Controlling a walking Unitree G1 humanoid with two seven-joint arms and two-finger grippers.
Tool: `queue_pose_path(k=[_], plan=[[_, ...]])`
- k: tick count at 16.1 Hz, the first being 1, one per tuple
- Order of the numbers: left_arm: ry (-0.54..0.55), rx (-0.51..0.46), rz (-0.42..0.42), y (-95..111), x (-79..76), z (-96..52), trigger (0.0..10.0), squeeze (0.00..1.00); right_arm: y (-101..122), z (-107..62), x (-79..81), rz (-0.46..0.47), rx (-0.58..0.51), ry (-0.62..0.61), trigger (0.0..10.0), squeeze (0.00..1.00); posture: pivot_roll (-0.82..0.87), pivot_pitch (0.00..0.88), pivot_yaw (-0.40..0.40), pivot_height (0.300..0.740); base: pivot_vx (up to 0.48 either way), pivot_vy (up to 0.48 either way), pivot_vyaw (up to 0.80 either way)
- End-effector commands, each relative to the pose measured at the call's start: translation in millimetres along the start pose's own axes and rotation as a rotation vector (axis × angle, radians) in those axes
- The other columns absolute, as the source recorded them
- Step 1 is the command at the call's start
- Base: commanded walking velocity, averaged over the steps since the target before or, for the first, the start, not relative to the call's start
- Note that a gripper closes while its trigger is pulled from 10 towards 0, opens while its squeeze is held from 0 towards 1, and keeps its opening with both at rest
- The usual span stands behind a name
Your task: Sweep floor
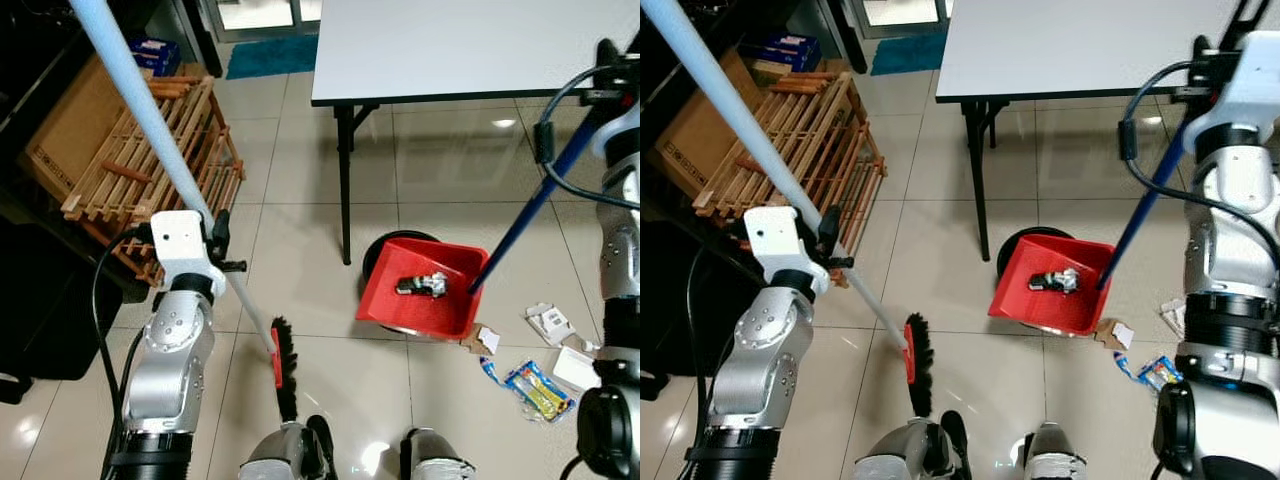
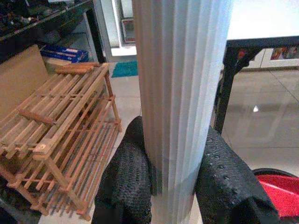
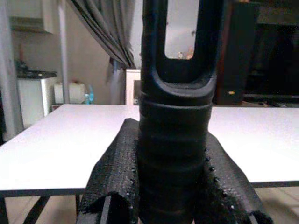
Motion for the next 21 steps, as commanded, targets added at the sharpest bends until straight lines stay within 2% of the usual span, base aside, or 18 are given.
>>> queue_pose_path(k=[1, 10, 15, 21], plan=[[0.006, -0.028, 0.014, 8, 6.0, -2.7, 10.0, 0.00, 12, 5.5, -4.8, -0.030, -0.053, -0.007, 10.0, 0.00, -0.19, 0.197, 0.148, 0.740, 0.000, 0.000, 0.00], [-0.004, -0.029, 0.002, 8, 2.7, -3.8, 10.0, 0.00, 30, 22.3, -21.9, -0.088, -0.115, -0.037, 10.0, 0.00, -0.19, 0.207, 0.155, 0.740, 0.000, 0.000, 0.00], [0.000, -0.021, 0.000, 7, 3.1, -6.9, 10.0, 0.00, 34, 35.6, -31.5, -0.168, -0.114, -0.027, 10.0, 0.00, -0.18, 0.221, 0.152, 0.740, 0.000, 0.000, 0.00], [0.003, -0.010, -0.007, 5, -0.1, -10.4, 10.0, 0.00, 39, 44.8, -23.3, -0.309, -0.141, 0.059, 10.0, 0.00, -0.19, 0.238, 0.138, 0.740, 0.000, 0.000, 0.00]])
Point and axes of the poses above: a point about 5 cm out from each wrist's last joint towards the gripper, its own z axis pointing out of the wrist towards the gripper, its own y axis along the axis of the wrist's last joint, x = y × z, the point moved 1 cm from there along z, pointing out of the wrist towards the gripper, and after that the axes turned 1 degree about -z, right-handed, at the moved point
